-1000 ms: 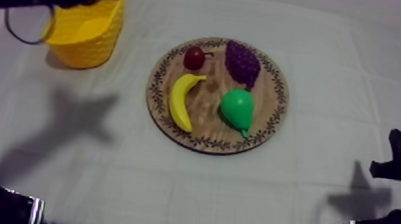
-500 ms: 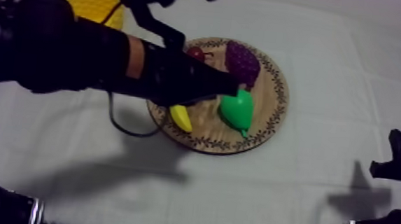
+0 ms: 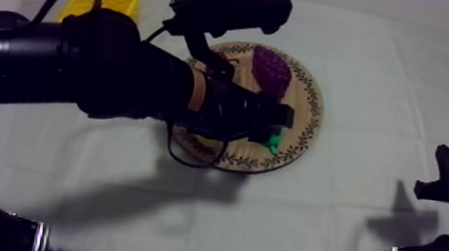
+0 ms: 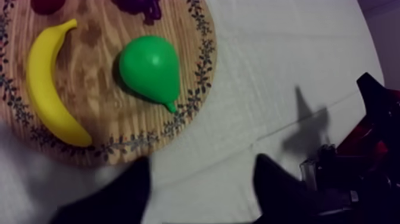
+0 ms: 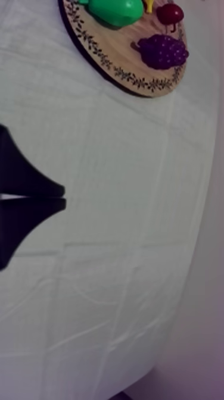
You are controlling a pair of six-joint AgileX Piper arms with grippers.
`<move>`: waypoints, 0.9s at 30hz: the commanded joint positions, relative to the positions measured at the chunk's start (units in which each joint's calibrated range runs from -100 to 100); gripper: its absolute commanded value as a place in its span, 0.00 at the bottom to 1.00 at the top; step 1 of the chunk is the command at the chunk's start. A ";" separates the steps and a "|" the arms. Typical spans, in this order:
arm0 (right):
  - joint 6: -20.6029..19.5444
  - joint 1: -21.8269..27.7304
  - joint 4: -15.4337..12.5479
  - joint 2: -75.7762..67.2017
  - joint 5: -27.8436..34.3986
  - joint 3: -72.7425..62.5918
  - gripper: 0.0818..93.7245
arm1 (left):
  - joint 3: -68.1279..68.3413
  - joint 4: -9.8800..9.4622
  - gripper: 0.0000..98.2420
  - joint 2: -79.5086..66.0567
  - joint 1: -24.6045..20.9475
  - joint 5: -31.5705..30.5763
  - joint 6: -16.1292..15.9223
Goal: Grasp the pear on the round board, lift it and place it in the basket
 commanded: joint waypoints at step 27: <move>-0.13 0.08 -0.01 0.01 -0.03 0.03 0.00 | -32.19 13.33 0.95 25.61 -6.91 30.30 -10.42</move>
